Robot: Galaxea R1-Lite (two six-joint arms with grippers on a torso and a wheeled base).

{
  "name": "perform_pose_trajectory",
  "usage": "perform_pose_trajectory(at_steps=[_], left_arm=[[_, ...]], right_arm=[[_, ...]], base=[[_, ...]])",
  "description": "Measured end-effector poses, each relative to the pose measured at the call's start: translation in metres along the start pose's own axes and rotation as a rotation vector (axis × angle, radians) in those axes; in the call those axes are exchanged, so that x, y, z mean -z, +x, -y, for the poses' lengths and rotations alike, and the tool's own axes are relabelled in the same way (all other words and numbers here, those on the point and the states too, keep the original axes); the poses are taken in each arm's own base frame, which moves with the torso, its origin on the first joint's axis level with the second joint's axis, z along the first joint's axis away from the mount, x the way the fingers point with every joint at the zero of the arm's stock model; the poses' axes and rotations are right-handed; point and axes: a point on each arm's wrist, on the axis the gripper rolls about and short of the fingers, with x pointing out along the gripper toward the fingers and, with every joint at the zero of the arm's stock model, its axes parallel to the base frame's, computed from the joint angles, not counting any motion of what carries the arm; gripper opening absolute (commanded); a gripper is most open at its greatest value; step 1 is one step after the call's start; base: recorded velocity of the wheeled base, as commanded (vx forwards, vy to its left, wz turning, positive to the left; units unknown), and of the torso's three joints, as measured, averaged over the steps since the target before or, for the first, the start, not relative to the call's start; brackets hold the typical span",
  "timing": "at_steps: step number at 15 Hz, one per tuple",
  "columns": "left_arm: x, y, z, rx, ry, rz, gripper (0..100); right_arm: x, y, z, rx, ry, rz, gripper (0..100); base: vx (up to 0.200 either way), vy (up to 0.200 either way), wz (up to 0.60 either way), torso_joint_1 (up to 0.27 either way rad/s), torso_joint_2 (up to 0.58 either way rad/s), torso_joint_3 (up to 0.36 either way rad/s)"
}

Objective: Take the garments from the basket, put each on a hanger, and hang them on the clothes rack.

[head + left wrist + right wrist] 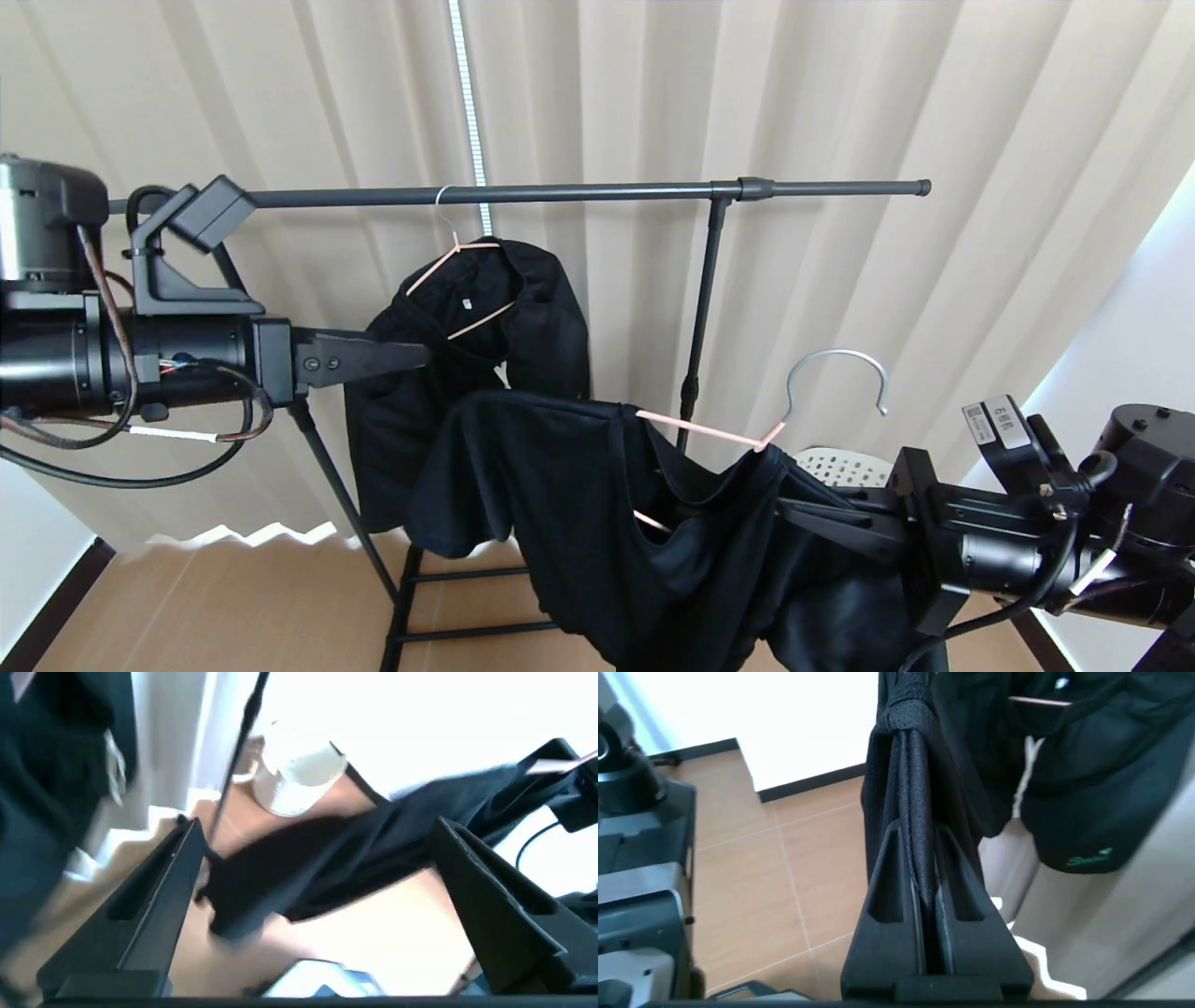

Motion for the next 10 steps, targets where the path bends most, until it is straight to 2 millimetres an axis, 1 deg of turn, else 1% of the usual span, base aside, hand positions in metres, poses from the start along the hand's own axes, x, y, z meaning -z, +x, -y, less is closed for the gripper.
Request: perform_pose_trajectory(at_steps=[2,3,4,5,7,8,10], left_arm=[[-0.022,0.009,0.032,0.072,0.131,-0.038,100],[-0.029,0.013,0.043,0.105,0.240,-0.037,100],[-0.030,0.017,0.048,0.128,0.310,-0.042,100],[-0.029,0.021,0.052,0.150,0.376,-0.046,100],[-0.021,0.029,0.056,0.185,0.456,-0.067,100],[-0.015,0.032,0.057,0.203,0.533,-0.077,100],[-0.001,0.039,0.063,0.255,0.614,-0.108,100]], right_arm=[[0.004,0.005,-0.005,-0.029,0.011,-0.013,0],[0.006,0.007,-0.007,-0.043,0.018,-0.022,0],[0.007,0.009,-0.009,-0.052,0.021,-0.026,0],[0.008,0.010,-0.010,-0.058,0.024,-0.030,0],[0.009,0.011,-0.011,-0.063,0.026,-0.032,0],[0.009,0.011,-0.011,-0.066,0.027,-0.033,0],[0.010,0.013,-0.013,-0.077,0.028,-0.036,0]], base=[[0.000,0.000,0.00,0.000,0.00,0.000],[0.000,0.000,0.00,0.000,0.00,0.000],[0.000,0.000,0.00,0.000,0.00,0.000],[0.000,0.000,0.00,0.000,0.00,0.000],[0.000,0.000,0.00,0.000,0.00,0.000],[0.000,0.000,0.00,0.000,0.00,0.000],[0.000,0.000,0.00,0.000,0.00,0.000]])
